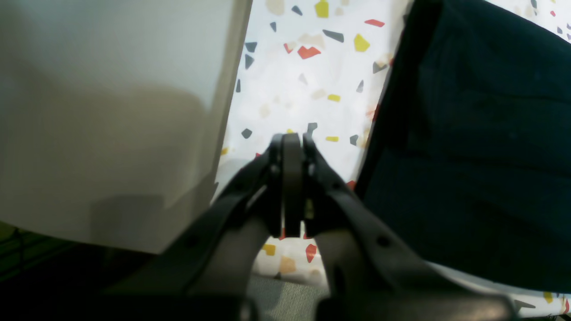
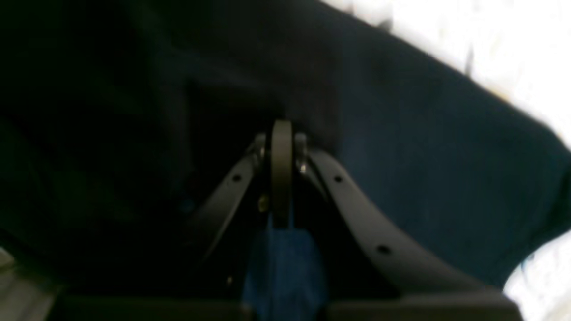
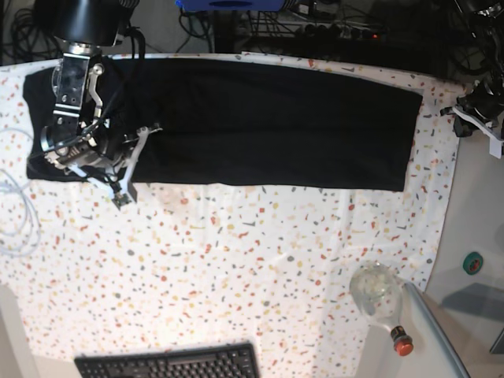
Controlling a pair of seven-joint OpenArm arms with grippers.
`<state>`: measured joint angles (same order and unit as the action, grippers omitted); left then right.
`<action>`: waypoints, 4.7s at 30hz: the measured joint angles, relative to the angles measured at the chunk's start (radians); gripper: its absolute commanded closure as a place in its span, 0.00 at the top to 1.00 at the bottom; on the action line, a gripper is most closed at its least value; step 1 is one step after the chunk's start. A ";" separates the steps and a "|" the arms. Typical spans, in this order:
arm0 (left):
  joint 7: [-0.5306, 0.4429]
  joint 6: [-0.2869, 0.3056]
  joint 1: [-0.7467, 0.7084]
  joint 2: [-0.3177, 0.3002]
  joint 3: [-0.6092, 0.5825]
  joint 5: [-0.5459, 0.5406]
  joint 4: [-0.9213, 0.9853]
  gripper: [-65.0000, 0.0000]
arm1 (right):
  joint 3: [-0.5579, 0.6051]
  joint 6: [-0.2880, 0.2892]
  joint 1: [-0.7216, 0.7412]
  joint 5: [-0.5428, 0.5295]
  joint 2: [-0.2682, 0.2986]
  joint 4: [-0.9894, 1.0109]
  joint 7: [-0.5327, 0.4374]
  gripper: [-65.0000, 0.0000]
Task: Layout the t-shirt on the table in an organized manner, then fold the t-shirt properly
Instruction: 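Press the right gripper onto the shirt's folded end to flatten it, then smooth the folded shirt end with the right gripper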
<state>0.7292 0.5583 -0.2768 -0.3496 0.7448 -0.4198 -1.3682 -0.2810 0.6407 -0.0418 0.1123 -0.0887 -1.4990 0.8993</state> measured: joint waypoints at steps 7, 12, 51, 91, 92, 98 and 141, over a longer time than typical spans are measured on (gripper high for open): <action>0.000 0.000 0.000 0.000 0.000 0.000 0.000 0.00 | 0.014 0.000 0.031 0.011 0.001 0.066 -0.003 0.00; 0.000 0.000 0.000 0.000 0.000 0.000 0.000 0.00 | 0.069 0.001 0.032 0.010 0.001 0.086 -0.040 0.00; 0.000 0.000 0.021 0.000 -0.004 0.000 0.000 0.00 | -0.136 -0.001 -0.392 0.000 0.000 -0.374 0.085 0.00; 0.000 0.000 0.016 0.000 -0.001 0.000 0.000 0.00 | -0.136 0.000 -0.321 0.000 -0.002 -0.268 0.027 0.00; 0.000 0.000 0.016 0.000 -0.001 0.000 0.000 0.00 | -0.136 0.000 -0.315 -0.001 -0.002 -0.272 0.027 0.00; 0.000 0.000 0.016 0.000 -0.001 0.000 0.000 0.00 | -0.134 0.000 -0.293 0.000 0.003 -0.280 0.029 0.00; 0.000 0.000 0.022 -0.001 0.000 0.000 0.000 0.00 | -0.053 -0.108 -0.324 -0.004 -0.005 -0.249 0.066 0.00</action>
<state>0.7296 0.5583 -0.2550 -0.3504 0.7444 -0.4194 -1.3678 -0.3344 0.5323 -0.3656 0.1085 -0.0937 -1.7477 0.9653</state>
